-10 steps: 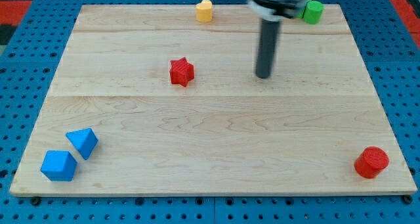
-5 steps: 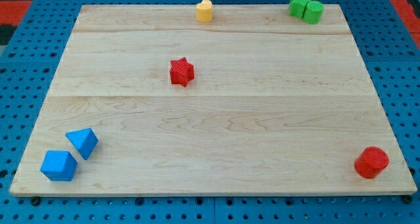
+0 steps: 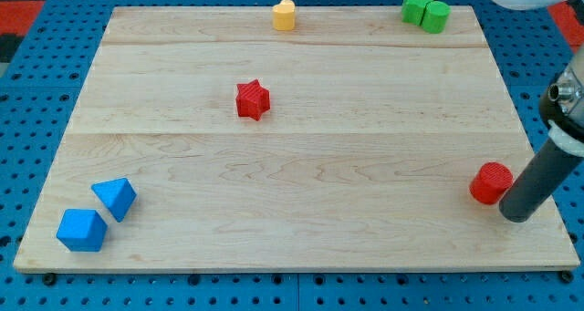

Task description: Move the red circle to the red star

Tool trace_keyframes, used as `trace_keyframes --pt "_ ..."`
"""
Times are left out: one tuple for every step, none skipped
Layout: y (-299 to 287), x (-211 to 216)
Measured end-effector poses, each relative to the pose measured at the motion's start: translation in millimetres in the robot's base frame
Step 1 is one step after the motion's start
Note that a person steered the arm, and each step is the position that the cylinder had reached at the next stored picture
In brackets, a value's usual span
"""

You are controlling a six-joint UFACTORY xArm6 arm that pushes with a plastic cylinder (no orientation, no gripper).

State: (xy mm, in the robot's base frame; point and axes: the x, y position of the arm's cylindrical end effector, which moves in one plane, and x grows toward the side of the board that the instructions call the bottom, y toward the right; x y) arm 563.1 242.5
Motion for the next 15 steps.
trace_keyframes --pt "9.2 -9.5" --pt "9.6 -43.8" --pt "-3.8 -47.5" --pt "0.1 -44.6" --pt "-9.6 -24.0" --pt "-41.4 -25.2" --pt "-44.9 -50.0" --pt "-60.2 -62.8" --pt "-93.3 -80.2" --pt "-107.5 -107.7" --pt "-92.5 -120.9" --pt "-95.1 -135.9" --pt "-107.1 -142.9" --pt "-84.6 -164.7" --pt "-87.8 -184.7"
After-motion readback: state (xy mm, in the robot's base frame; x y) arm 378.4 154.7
